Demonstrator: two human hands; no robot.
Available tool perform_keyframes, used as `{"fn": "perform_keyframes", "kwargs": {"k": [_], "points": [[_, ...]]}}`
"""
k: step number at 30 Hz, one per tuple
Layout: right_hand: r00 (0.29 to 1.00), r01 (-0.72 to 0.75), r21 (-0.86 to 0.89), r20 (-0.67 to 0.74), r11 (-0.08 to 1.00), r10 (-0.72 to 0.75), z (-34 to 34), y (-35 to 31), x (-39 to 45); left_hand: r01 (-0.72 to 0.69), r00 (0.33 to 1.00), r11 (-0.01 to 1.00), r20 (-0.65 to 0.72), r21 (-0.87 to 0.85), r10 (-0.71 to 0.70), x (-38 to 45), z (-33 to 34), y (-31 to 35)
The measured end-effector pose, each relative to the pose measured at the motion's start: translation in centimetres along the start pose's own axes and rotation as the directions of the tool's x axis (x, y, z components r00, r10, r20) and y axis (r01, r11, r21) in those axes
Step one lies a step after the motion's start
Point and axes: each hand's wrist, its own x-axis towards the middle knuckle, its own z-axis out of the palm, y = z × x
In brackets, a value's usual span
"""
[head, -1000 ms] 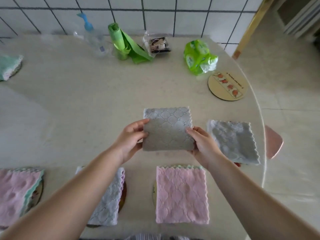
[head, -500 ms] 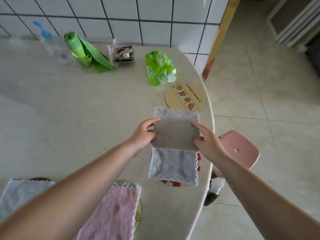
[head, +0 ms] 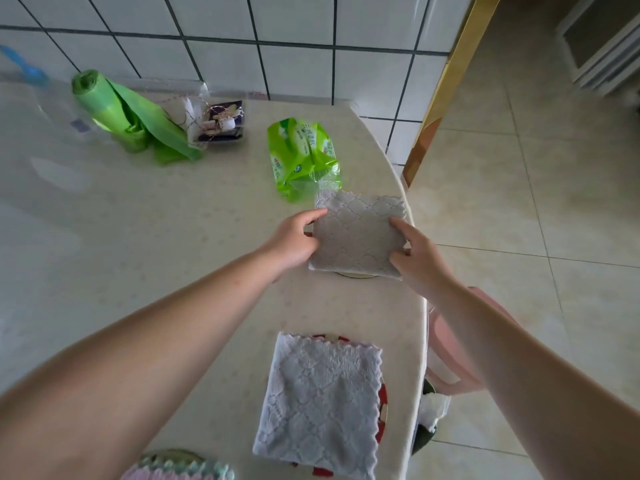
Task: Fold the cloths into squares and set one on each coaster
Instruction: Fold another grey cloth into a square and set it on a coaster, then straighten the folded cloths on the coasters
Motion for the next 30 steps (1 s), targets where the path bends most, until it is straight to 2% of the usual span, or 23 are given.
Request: {"fn": "perform_keyframes", "kwargs": {"k": [5,8,11,13,14,16,19,22,25,27,30], "points": [[0.999,0.000,-0.048,-0.044,0.999,-0.002,0.0,0.8,2.1,-0.014,1.000,0.998,0.025,0.063,0.013,1.7,0.3,-0.3],[0.995,0.049,-0.096,-0.077,0.994,-0.057,0.2,1.0,2.1,-0.081,0.997,0.979,0.009,0.188,0.081,2.0,0.4,-0.3],[0.977,0.118,-0.288,-0.137,0.950,-0.162,0.2,0.9,1.0,-0.228,0.959,0.854,-0.043,0.468,0.280,1.8,0.4,-0.9],[0.955,0.198,-0.474,-0.104,0.858,-0.277,0.2,1.2,0.4,-0.313,0.929,0.726,0.039,0.612,0.367,1.3,0.5,-1.5],[0.955,0.216,-0.533,-0.059,0.818,-0.290,0.2,1.5,0.2,-0.325,0.930,0.658,0.105,0.679,0.352,1.0,0.7,-1.7],[0.979,0.174,-0.602,0.021,0.780,-0.202,0.2,2.0,0.0,-0.303,0.949,0.550,0.192,0.779,0.251,0.6,0.9,-2.2],[0.995,0.099,-0.628,0.067,0.772,-0.073,0.3,2.0,0.0,-0.250,0.968,0.503,0.207,0.828,0.141,0.7,1.1,-2.1],[0.994,0.076,-0.532,-0.031,0.844,-0.109,0.5,0.9,-1.2,-0.242,0.970,0.593,0.180,0.768,0.163,0.4,0.7,-1.2],[0.968,0.116,-0.353,-0.169,0.928,-0.185,0.9,0.9,-5.2,-0.228,0.958,0.806,-0.020,0.547,0.285,-2.0,-0.3,-2.5],[0.956,0.126,-0.274,-0.225,0.953,-0.191,1.7,2.2,-9.2,-0.164,0.965,0.922,-0.138,0.352,0.225,-5.2,-1.1,-4.4],[0.970,0.080,-0.115,-0.221,0.990,-0.104,3.9,4.3,-14.6,-0.041,0.985,0.965,-0.154,0.257,0.083,-11.1,-2.0,-7.9]]}}
